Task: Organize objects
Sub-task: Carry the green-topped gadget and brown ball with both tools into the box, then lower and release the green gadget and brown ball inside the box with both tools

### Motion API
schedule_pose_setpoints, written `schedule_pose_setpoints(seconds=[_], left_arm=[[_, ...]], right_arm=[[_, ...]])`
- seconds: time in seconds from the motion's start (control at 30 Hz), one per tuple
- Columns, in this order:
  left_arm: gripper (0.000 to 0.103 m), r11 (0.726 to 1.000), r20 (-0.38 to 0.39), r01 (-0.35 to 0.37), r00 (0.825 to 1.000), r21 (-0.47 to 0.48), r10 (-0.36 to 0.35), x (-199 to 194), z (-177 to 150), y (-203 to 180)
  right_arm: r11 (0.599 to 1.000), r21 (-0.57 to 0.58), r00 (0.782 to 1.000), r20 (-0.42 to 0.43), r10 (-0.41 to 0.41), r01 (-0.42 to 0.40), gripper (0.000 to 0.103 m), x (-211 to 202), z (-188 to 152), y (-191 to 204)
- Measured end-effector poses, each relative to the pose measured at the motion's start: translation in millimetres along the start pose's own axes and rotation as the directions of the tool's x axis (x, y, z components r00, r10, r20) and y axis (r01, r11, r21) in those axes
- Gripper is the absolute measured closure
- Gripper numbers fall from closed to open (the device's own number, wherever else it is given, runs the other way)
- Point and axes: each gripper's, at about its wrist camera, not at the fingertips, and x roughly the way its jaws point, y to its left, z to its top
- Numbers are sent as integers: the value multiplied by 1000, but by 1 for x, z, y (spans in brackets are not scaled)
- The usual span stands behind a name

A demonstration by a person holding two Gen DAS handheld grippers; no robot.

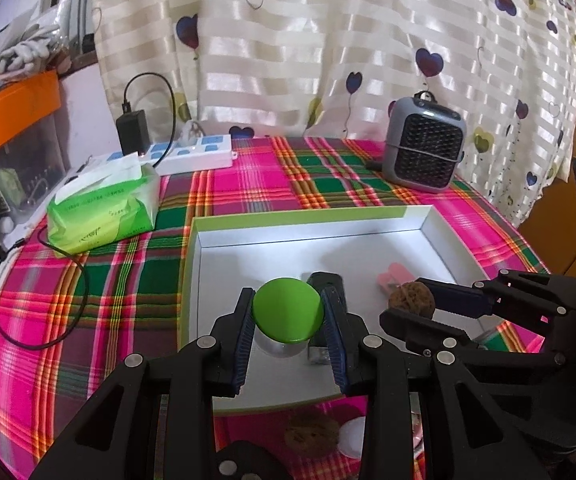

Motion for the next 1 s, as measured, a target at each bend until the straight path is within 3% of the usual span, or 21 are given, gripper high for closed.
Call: schedule_pose_setpoints(seconds=[0.43, 0.77, 1.0], left_arm=[[72, 1000, -66, 27, 997, -7, -27, 23, -6, 4], [72, 999, -65, 53, 996, -5, -53, 25, -6, 1], [70, 999, -45, 54, 998, -7, -54, 19, -5, 2]], right_arm=[[1000, 17, 999, -34, 5, -5, 72, 19, -3, -4], [1000, 1, 1000, -8, -19, 19, 71, 14, -3, -2], [1000, 4, 999, 23, -25, 25, 64, 5, -3, -2]])
